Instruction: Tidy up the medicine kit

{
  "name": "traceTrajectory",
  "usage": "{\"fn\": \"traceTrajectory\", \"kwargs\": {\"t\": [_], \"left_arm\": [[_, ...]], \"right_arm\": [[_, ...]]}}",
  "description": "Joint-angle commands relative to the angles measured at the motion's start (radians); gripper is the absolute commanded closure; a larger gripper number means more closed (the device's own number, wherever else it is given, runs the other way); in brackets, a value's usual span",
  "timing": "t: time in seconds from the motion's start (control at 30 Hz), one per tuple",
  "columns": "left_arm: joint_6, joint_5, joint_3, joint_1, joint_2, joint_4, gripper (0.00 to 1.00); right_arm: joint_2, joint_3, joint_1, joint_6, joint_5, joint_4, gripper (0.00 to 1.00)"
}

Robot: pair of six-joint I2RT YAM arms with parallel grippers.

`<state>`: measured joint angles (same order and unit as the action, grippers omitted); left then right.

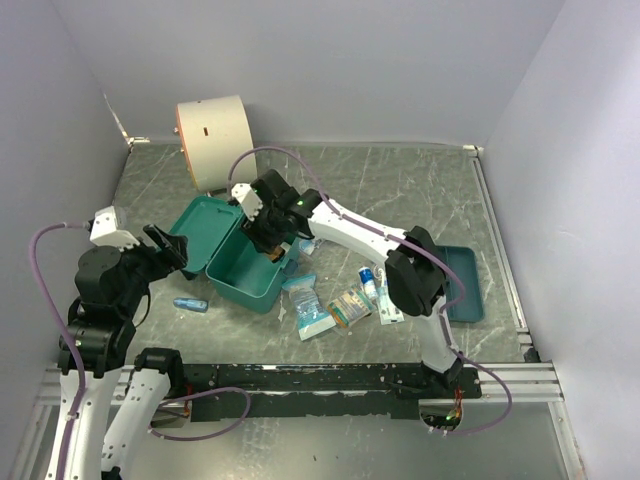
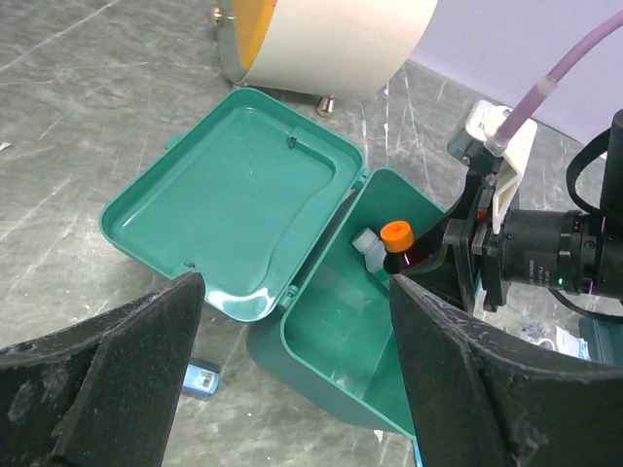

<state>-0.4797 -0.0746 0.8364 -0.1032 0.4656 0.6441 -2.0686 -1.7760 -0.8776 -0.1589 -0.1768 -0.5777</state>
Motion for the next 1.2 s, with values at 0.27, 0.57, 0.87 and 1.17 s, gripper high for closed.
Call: {"fn": "traceTrajectory", "kwargs": {"t": [0.27, 0.57, 0.87, 1.17], "left_arm": [[-0.037, -0.140, 0.007, -0.009, -0.035, 0.045, 0.12], [-0.033, -0.123, 0.004, -0.009, -0.041, 0.039, 0.12], [-0.036, -0.134, 0.003, -0.009, -0.043, 0.042, 0.11], [-0.033, -0.146, 0.005, -0.008, -0.022, 0.041, 0.12]], "right_arm": [[-0.114, -0.129, -0.033, -0.086, 0.019, -0.119, 0.67], [-0.164, -0.148, -0.046, -0.144, 0.104, -0.150, 0.60], [-0.161, -0.134, -0.047, -0.138, 0.108, -0.150, 0.45], [-0.135, -0.100, -0.048, -0.101, 0.126, -0.087, 0.54]]}}
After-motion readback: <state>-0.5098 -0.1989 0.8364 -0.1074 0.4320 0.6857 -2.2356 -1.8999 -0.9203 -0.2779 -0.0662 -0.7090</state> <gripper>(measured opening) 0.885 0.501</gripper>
